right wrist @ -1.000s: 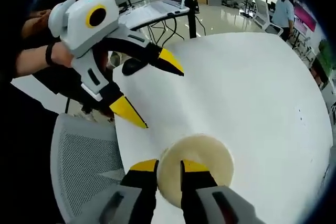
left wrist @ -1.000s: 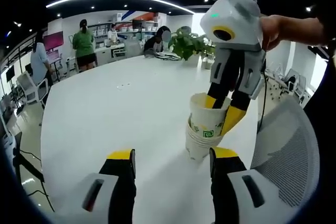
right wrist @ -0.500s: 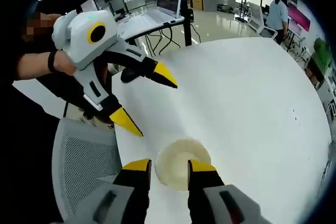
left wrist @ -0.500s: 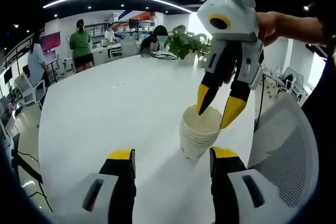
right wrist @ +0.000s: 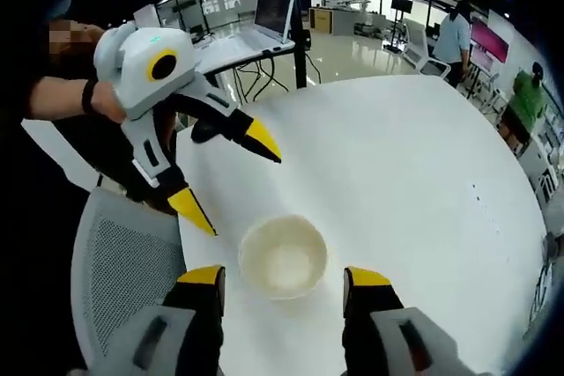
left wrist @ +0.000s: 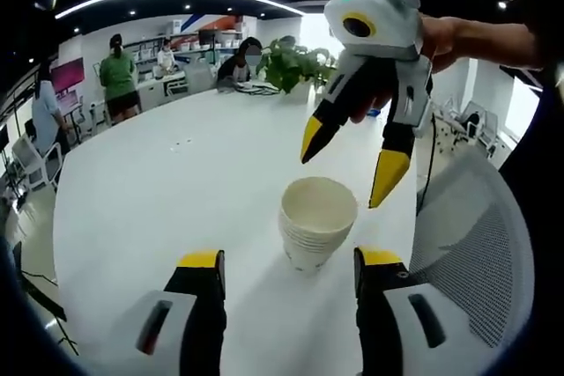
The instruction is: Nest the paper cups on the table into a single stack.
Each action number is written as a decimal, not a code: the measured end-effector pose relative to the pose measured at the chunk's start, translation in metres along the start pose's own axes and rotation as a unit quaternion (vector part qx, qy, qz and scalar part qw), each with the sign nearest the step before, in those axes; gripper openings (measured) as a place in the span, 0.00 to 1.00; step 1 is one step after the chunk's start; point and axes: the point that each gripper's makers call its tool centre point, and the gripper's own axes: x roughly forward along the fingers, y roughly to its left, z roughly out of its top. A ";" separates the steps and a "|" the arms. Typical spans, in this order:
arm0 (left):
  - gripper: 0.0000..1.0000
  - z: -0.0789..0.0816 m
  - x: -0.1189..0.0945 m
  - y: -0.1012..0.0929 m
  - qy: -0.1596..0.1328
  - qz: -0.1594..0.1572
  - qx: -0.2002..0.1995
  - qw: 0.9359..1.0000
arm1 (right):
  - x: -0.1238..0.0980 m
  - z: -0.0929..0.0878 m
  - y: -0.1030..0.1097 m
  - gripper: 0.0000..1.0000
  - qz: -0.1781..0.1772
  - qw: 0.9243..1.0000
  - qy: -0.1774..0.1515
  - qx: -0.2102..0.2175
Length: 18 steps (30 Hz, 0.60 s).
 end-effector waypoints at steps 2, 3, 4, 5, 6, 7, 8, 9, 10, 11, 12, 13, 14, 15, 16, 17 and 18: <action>0.58 -0.003 0.007 -0.001 0.008 -0.009 0.009 1.000 | 0.005 -0.010 -0.006 0.55 -0.009 1.000 0.009 0.000; 0.58 -0.004 0.009 -0.003 0.012 -0.012 0.014 1.000 | 0.002 -0.012 0.002 0.56 -0.012 1.000 0.015 -0.004; 0.58 -0.004 0.013 -0.005 0.016 -0.015 0.019 1.000 | 0.004 -0.017 0.002 0.57 -0.013 1.000 0.021 -0.009; 0.58 -0.005 0.017 -0.006 0.021 -0.018 0.024 0.999 | 0.007 -0.021 0.000 0.58 -0.013 1.000 0.026 -0.012; 0.58 -0.006 0.020 -0.008 0.026 -0.020 0.027 0.999 | 0.009 -0.024 0.000 0.58 -0.011 0.999 0.028 -0.016; 0.58 -0.007 0.022 -0.009 0.029 -0.022 0.029 0.999 | 0.013 -0.027 0.001 0.59 -0.010 0.999 0.030 -0.021; 0.58 -0.005 0.024 -0.013 0.034 -0.026 0.034 0.999 | 0.014 -0.028 0.001 0.59 -0.008 0.999 0.031 -0.023; 0.58 -0.005 0.026 -0.015 0.036 -0.028 0.038 0.998 | 0.014 -0.027 0.001 0.59 -0.007 0.999 0.031 -0.025; 0.58 -0.007 0.031 -0.016 0.042 -0.032 0.047 0.998 | 0.016 -0.028 0.001 0.60 -0.008 0.999 0.030 -0.027; 0.58 -0.009 0.033 -0.016 0.049 -0.033 0.054 0.997 | 0.021 -0.031 -0.003 0.60 -0.011 0.999 0.029 -0.029; 0.57 -0.011 0.036 -0.019 0.061 -0.035 0.067 0.995 | 0.023 -0.032 -0.005 0.60 -0.014 0.999 0.029 -0.032; 0.57 -0.011 0.038 -0.020 0.063 -0.037 0.074 0.995 | 0.027 -0.034 -0.005 0.60 -0.018 0.999 0.032 -0.040; 0.57 -0.010 0.041 -0.022 0.065 -0.039 0.074 0.994 | 0.027 -0.034 -0.005 0.60 -0.018 0.998 0.033 -0.041; 0.57 -0.009 0.043 -0.022 0.064 -0.042 0.073 0.994 | 0.028 -0.032 -0.006 0.59 -0.021 0.998 0.031 -0.047; 0.57 -0.009 0.046 -0.021 0.063 -0.044 0.073 0.994 | 0.029 -0.031 -0.006 0.59 -0.021 0.998 0.029 -0.050; 0.58 -0.008 0.050 -0.021 0.062 -0.047 0.076 0.994 | 0.034 -0.030 -0.006 0.58 -0.019 0.998 0.027 -0.051; 0.58 -0.010 0.052 -0.022 0.066 -0.050 0.082 0.993 | 0.038 -0.029 -0.005 0.56 -0.017 0.998 0.024 -0.054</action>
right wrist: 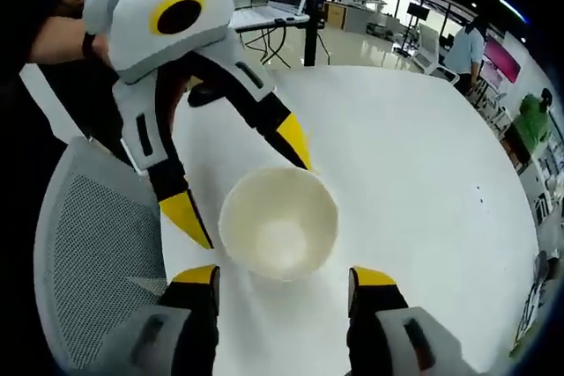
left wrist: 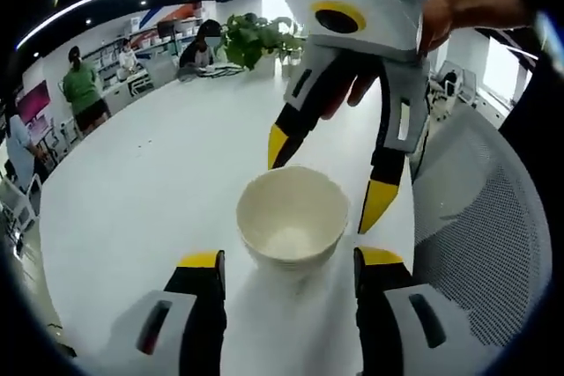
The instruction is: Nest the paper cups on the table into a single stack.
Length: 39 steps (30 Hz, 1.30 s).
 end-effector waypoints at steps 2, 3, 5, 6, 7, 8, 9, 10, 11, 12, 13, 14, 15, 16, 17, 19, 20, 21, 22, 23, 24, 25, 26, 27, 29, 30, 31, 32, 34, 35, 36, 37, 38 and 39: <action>0.56 -0.004 0.007 -0.001 0.012 -0.004 0.014 1.000 | 0.004 0.001 0.001 0.54 0.004 1.000 -0.002 -0.017; 0.54 -0.003 0.009 0.000 0.013 -0.003 0.016 1.000 | 0.004 0.001 0.003 0.53 0.005 1.000 0.002 -0.019; 0.48 0.000 0.010 -0.006 0.019 -0.006 0.021 1.000 | 0.006 0.000 0.007 0.50 0.010 0.999 0.009 -0.034; 0.46 -0.002 0.013 -0.004 0.023 -0.005 0.025 0.999 | 0.007 0.002 0.007 0.44 0.005 0.999 0.006 -0.043; 0.44 -0.003 0.015 -0.003 0.025 -0.004 0.029 0.999 | 0.009 0.002 0.005 0.39 0.004 0.999 0.004 -0.044; 0.45 -0.002 0.015 -0.003 0.027 -0.002 0.033 0.999 | 0.009 0.001 0.004 0.38 0.002 0.999 0.004 -0.043; 0.45 0.000 0.015 -0.005 0.028 -0.004 0.031 0.999 | 0.011 0.000 -0.001 0.38 0.000 0.999 0.005 -0.039; 0.44 -0.003 0.018 -0.001 0.028 -0.005 0.032 0.999 | 0.010 0.000 -0.002 0.37 0.000 0.999 0.003 -0.038; 0.44 -0.003 0.019 0.001 0.028 -0.005 0.032 0.999 | 0.008 -0.001 -0.003 0.37 -0.001 0.999 -0.002 -0.036; 0.44 0.000 0.017 0.001 0.027 -0.005 0.033 0.999 | 0.007 0.000 -0.005 0.37 -0.001 0.999 -0.005 -0.036; 0.44 0.002 0.017 0.002 0.025 -0.005 0.033 0.999 | 0.004 0.002 -0.004 0.37 -0.002 0.999 -0.006 -0.036; 0.44 0.003 0.017 0.005 0.025 -0.006 0.032 0.999 | 0.003 0.003 -0.008 0.37 -0.002 0.999 -0.008 -0.036; 0.44 0.005 0.019 0.008 0.023 -0.006 0.032 0.999 | 0.004 0.003 -0.011 0.36 -0.004 0.999 -0.010 -0.035; 0.44 0.005 0.020 0.009 0.023 -0.006 0.033 0.999 | 0.004 0.004 -0.015 0.36 -0.006 0.999 -0.011 -0.034; 0.44 0.008 0.022 0.013 0.023 -0.006 0.034 0.999 | 0.004 0.004 -0.018 0.36 -0.007 0.999 -0.011 -0.033; 0.44 0.010 0.026 0.023 0.024 -0.005 0.039 0.999 | -0.001 0.008 -0.022 0.36 -0.011 0.999 -0.011 -0.031; 0.44 0.016 0.023 0.020 0.024 -0.004 0.040 0.999 | -0.002 0.008 -0.025 0.36 -0.012 0.999 -0.011 -0.030; 0.44 0.019 0.023 0.023 0.024 -0.004 0.042 0.999 | 0.002 0.007 -0.033 0.36 -0.014 0.999 -0.011 -0.029; 0.44 0.017 0.026 0.030 0.024 -0.004 0.042 0.999 | 0.002 0.008 -0.037 0.36 -0.015 0.999 -0.011 -0.029; 0.44 0.018 0.026 0.033 0.024 -0.004 0.043 0.999 | 0.004 0.009 -0.040 0.36 -0.016 0.999 -0.011 -0.028; 0.44 0.023 0.026 0.033 0.023 -0.004 0.042 0.999 | 0.003 0.009 -0.043 0.36 -0.017 0.999 -0.012 -0.028; 0.44 0.024 0.027 0.036 0.023 -0.005 0.041 0.999 | 0.005 0.010 -0.045 0.36 -0.017 0.999 -0.012 -0.028; 0.44 0.021 0.033 0.046 0.022 -0.005 0.040 0.999 | 0.005 0.010 -0.047 0.36 -0.018 0.999 -0.012 -0.027; 0.44 0.021 0.033 0.048 0.022 -0.005 0.039 0.999 | 0.004 0.013 -0.050 0.35 -0.019 0.999 -0.013 -0.027; 0.44 0.030 0.030 0.044 0.021 -0.004 0.037 0.999 | 0.004 0.013 -0.060 0.35 -0.021 0.999 -0.015 -0.025; 0.44 0.027 0.035 0.054 0.021 -0.004 0.035 0.999 | 0.005 0.013 -0.065 0.35 -0.023 0.999 -0.016 -0.021; 0.44 0.027 0.037 0.056 0.021 -0.004 0.033 0.999 | 0.000 0.015 -0.061 0.35 -0.023 0.999 -0.017 -0.020; 0.44 0.028 0.038 0.058 0.022 -0.005 0.033 0.999 | 0.001 0.015 -0.065 0.34 -0.023 0.999 -0.017 -0.016; 0.44 0.025 0.043 0.064 0.024 -0.005 0.032 0.999 | 0.005 0.013 -0.071 0.34 -0.023 1.000 -0.017 -0.012; 0.44 0.023 0.046 0.069 0.025 -0.006 0.031 0.999 | 0.006 0.013 -0.072 0.34 -0.024 1.000 -0.017 -0.011; 0.44 0.026 0.045 0.067 0.026 -0.007 0.029 0.999 | 0.007 0.012 -0.075 0.34 -0.024 1.000 -0.016 -0.009; 0.44 0.025 0.046 0.068 0.028 -0.009 0.025 0.999 | 0.010 0.010 -0.077 0.34 -0.023 1.000 -0.016 -0.008; 0.44 0.024 0.048 0.069 0.029 -0.010 0.023 0.999 | 0.010 0.010 -0.077 0.34 -0.022 1.000 -0.016 -0.005; 0.44 0.023 0.050 0.069 0.030 -0.011 0.024 0.999 | 0.010 0.011 -0.077 0.34 -0.020 1.000 -0.016 -0.003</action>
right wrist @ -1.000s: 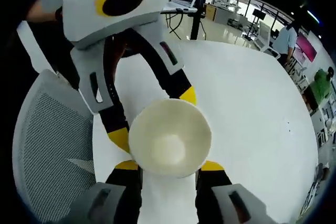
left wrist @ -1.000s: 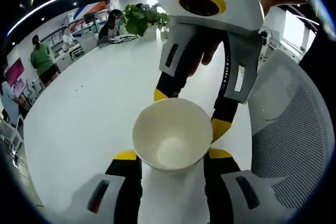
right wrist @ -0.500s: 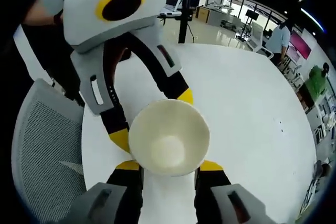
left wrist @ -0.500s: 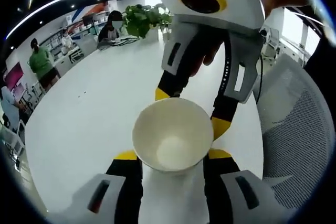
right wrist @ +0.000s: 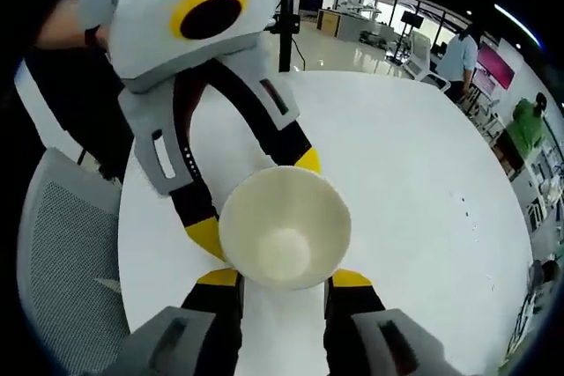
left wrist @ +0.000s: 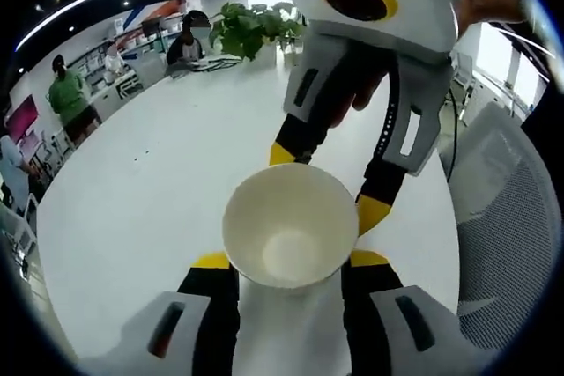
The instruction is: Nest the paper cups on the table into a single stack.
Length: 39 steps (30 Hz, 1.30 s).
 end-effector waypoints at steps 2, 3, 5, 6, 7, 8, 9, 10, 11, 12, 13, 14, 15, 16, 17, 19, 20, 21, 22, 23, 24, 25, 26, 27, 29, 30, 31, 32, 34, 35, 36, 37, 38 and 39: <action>0.44 0.003 -0.003 -0.004 -0.001 -0.001 0.001 1.000 | 0.001 -0.001 0.000 0.34 0.002 1.000 0.000 0.002; 0.44 0.002 -0.002 -0.003 -0.001 -0.002 0.001 1.000 | 0.001 -0.001 0.000 0.34 0.003 1.000 0.000 0.003; 0.44 0.002 -0.002 -0.002 -0.001 -0.003 0.000 1.000 | 0.000 -0.001 0.002 0.33 0.004 1.000 -0.002 0.005; 0.44 0.002 -0.001 -0.002 -0.001 -0.003 0.000 1.000 | 0.001 -0.001 0.001 0.33 0.005 1.000 -0.002 0.005; 0.45 0.001 -0.001 -0.002 0.000 -0.004 0.001 1.000 | 0.001 -0.001 0.001 0.34 0.005 1.000 -0.002 0.005; 0.45 0.001 -0.001 -0.002 0.000 -0.004 0.001 1.000 | 0.004 -0.002 0.002 0.34 0.006 1.000 -0.002 0.005; 0.45 0.004 -0.003 -0.006 0.001 -0.004 0.001 1.000 | 0.004 -0.003 0.002 0.34 0.007 1.000 -0.002 0.005; 0.45 0.004 -0.004 -0.006 0.001 -0.004 0.001 1.000 | 0.002 -0.001 0.001 0.34 0.008 1.000 -0.002 0.005; 0.46 0.001 -0.003 -0.003 0.003 -0.002 0.001 1.000 | 0.001 -0.001 0.002 0.34 0.009 1.000 -0.003 0.008; 0.48 0.000 -0.004 -0.001 0.004 0.002 0.000 1.000 | 0.002 -0.001 0.002 0.36 0.011 1.000 -0.004 0.012; 0.49 0.003 -0.007 -0.005 0.005 0.005 -0.002 1.000 | 0.002 -0.001 0.003 0.38 0.014 1.000 -0.005 0.018; 0.50 0.002 -0.008 -0.003 0.006 0.008 -0.004 1.000 | 0.002 -0.003 0.003 0.40 0.013 1.000 -0.005 0.018; 0.52 0.000 -0.008 0.000 0.006 0.010 -0.005 1.000 | 0.000 -0.003 0.004 0.42 0.011 1.000 -0.004 0.018; 0.52 -0.002 -0.010 0.002 0.006 0.013 -0.006 1.000 | -0.003 -0.003 0.006 0.43 0.010 1.000 -0.002 0.018; 0.53 -0.002 -0.010 0.003 0.006 0.014 -0.007 1.000 | -0.004 -0.004 0.006 0.45 0.009 1.000 0.000 0.019; 0.55 -0.003 -0.014 0.005 0.004 0.020 -0.010 1.000 | -0.003 -0.009 0.007 0.49 0.005 1.000 0.001 0.027; 0.56 -0.003 -0.016 0.006 0.004 0.024 -0.012 1.000 | -0.001 -0.010 0.006 0.52 0.004 1.000 0.002 0.031; 0.58 -0.002 -0.020 0.004 0.004 0.027 -0.014 1.000 | -0.002 -0.012 0.005 0.53 0.003 0.999 0.003 0.038; 0.59 -0.002 -0.022 0.004 0.004 0.030 -0.016 0.999 | -0.004 -0.014 0.005 0.54 0.002 0.999 0.001 0.042; 0.60 -0.002 -0.025 0.003 0.003 0.034 -0.019 0.999 | -0.005 -0.015 0.005 0.54 0.001 0.999 -0.002 0.045; 0.60 -0.001 -0.027 0.003 0.001 0.036 -0.022 0.999 | -0.006 -0.012 0.004 0.55 0.001 0.999 -0.005 0.047; 0.60 -0.003 -0.029 0.004 -0.003 0.039 -0.027 0.999 | -0.007 -0.011 0.004 0.55 0.001 0.999 -0.010 0.050; 0.60 -0.003 -0.031 0.003 -0.006 0.040 -0.032 0.999 | -0.009 -0.013 0.003 0.55 -0.001 0.999 -0.012 0.051; 0.60 -0.002 -0.035 0.001 -0.010 0.042 -0.038 0.998 | -0.010 -0.014 0.003 0.55 -0.003 0.999 -0.013 0.052; 0.61 -0.005 -0.039 0.003 -0.017 0.050 -0.049 0.997 | -0.014 -0.016 0.005 0.56 -0.006 0.998 -0.013 0.057; 0.61 -0.007 -0.042 0.002 -0.022 0.052 -0.054 0.997 | -0.015 -0.019 0.005 0.57 -0.008 0.998 -0.014 0.061; 0.61 -0.009 -0.043 0.002 -0.023 0.053 -0.056 0.997 | -0.016 -0.020 0.005 0.58 -0.009 0.998 -0.016 0.065; 0.62 -0.012 -0.046 0.003 -0.024 0.059 -0.059 0.996 | -0.017 -0.021 0.005 0.58 -0.012 0.997 -0.020 0.072; 0.61 -0.015 -0.051 0.003 -0.028 0.065 -0.067 0.995 | -0.017 -0.022 0.004 0.59 -0.015 0.996 -0.029 0.081; 0.61 -0.020 -0.052 0.003 -0.030 0.069 -0.073 0.995 | -0.018 -0.022 0.004 0.60 -0.019 0.995 -0.039 0.089; 0.61 -0.021 -0.056 0.002 -0.031 0.075 -0.075 0.994 | -0.022 -0.022 0.009 0.60 -0.023 0.994 -0.048 0.099; 0.62 -0.022 -0.059 0.000 -0.033 0.078 -0.080 0.993 | -0.022 -0.022 0.010 0.61 -0.024 0.993 -0.050 0.101; 0.62 -0.023 -0.061 -0.001 -0.035 0.081 -0.087 0.992 | -0.024 -0.023 0.008 0.63 -0.024 0.992 -0.057 0.108; 0.62 -0.025 -0.064 -0.002 -0.042 0.085 -0.098 0.991 | -0.025 -0.024 0.009 0.64 -0.026 0.991 -0.061 0.112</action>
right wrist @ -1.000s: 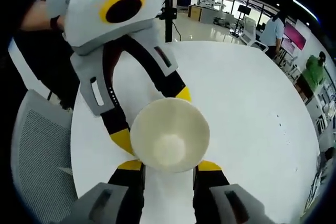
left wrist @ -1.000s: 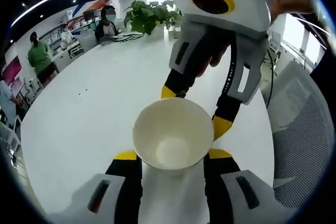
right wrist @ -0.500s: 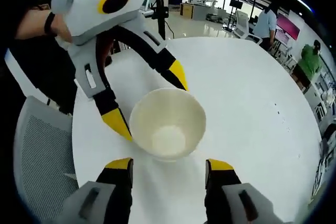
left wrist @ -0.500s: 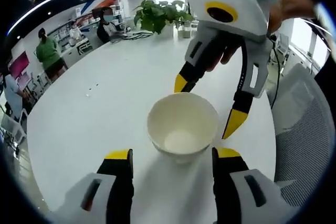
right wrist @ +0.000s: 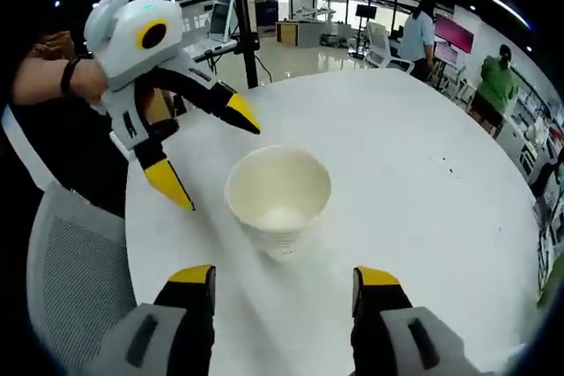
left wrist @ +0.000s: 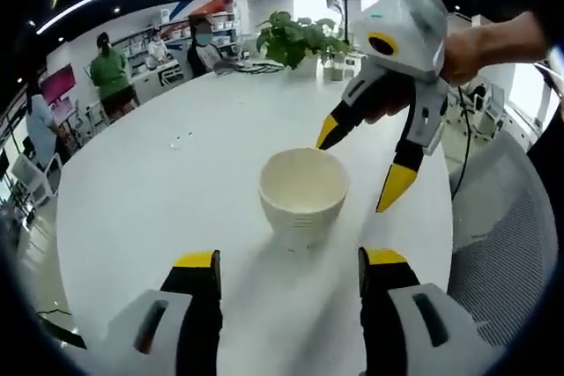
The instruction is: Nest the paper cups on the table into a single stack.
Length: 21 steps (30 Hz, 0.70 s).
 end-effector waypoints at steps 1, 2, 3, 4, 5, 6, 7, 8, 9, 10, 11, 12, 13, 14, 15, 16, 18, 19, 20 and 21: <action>0.62 -0.002 -0.002 0.000 -0.003 0.003 -0.007 1.000 | -0.004 -0.001 0.003 0.64 -0.004 1.000 -0.004 0.005; 0.62 -0.004 -0.005 -0.001 -0.008 0.009 -0.018 1.000 | -0.006 -0.002 0.003 0.64 -0.007 1.000 -0.007 0.008; 0.63 -0.005 -0.008 -0.004 -0.011 0.010 -0.023 1.000 | -0.010 -0.002 0.005 0.65 -0.009 1.000 -0.010 0.010; 0.63 -0.007 -0.012 -0.008 -0.011 0.013 -0.027 0.999 | -0.013 -0.004 0.006 0.65 -0.014 1.000 -0.016 0.017; 0.63 -0.009 -0.013 -0.009 -0.011 0.017 -0.028 0.999 | -0.013 -0.006 0.005 0.65 -0.015 0.999 -0.021 0.022; 0.63 -0.012 -0.015 -0.009 -0.010 0.021 -0.031 0.999 | -0.015 -0.009 0.004 0.65 -0.016 0.999 -0.026 0.032; 0.64 -0.014 -0.016 -0.010 -0.010 0.023 -0.035 0.999 | -0.015 -0.012 0.002 0.66 -0.018 0.999 -0.029 0.037; 0.64 -0.015 -0.019 -0.013 -0.011 0.025 -0.039 0.999 | -0.018 -0.015 0.003 0.66 -0.021 0.998 -0.034 0.044; 0.64 -0.016 -0.023 -0.014 -0.012 0.031 -0.043 0.999 | -0.022 -0.016 0.006 0.66 -0.022 0.998 -0.037 0.048; 0.64 -0.017 -0.025 -0.015 -0.014 0.036 -0.046 0.998 | -0.024 -0.018 0.007 0.66 -0.023 0.998 -0.040 0.052; 0.64 -0.018 -0.028 -0.016 -0.018 0.039 -0.055 0.998 | -0.022 -0.022 0.008 0.66 -0.025 0.997 -0.043 0.057; 0.64 -0.018 -0.030 -0.017 -0.020 0.042 -0.060 0.997 | -0.022 -0.024 0.009 0.66 -0.026 0.997 -0.045 0.060; 0.64 -0.019 -0.033 -0.016 -0.024 0.049 -0.068 0.996 | -0.027 -0.027 0.010 0.67 -0.028 0.996 -0.046 0.065; 0.65 -0.021 -0.034 -0.014 -0.028 0.052 -0.074 0.996 | -0.028 -0.029 0.011 0.67 -0.030 0.996 -0.047 0.067; 0.65 -0.021 -0.036 -0.015 -0.032 0.054 -0.080 0.995 | -0.033 -0.029 0.016 0.67 -0.032 0.996 -0.049 0.071; 0.65 -0.022 -0.038 -0.017 -0.034 0.057 -0.085 0.994 | -0.035 -0.031 0.017 0.67 -0.032 0.996 -0.050 0.074; 0.66 -0.026 -0.040 -0.015 -0.037 0.066 -0.090 0.993 | -0.036 -0.035 0.016 0.68 -0.034 0.995 -0.054 0.082; 0.66 -0.027 -0.041 -0.015 -0.039 0.069 -0.094 0.992 | -0.037 -0.037 0.015 0.68 -0.036 0.994 -0.058 0.087; 0.66 -0.023 -0.045 -0.021 -0.041 0.069 -0.097 0.992 | -0.039 -0.037 0.016 0.68 -0.037 0.993 -0.062 0.092; 0.66 -0.024 -0.045 -0.021 -0.043 0.072 -0.099 0.992 | -0.041 -0.037 0.017 0.68 -0.037 0.992 -0.068 0.099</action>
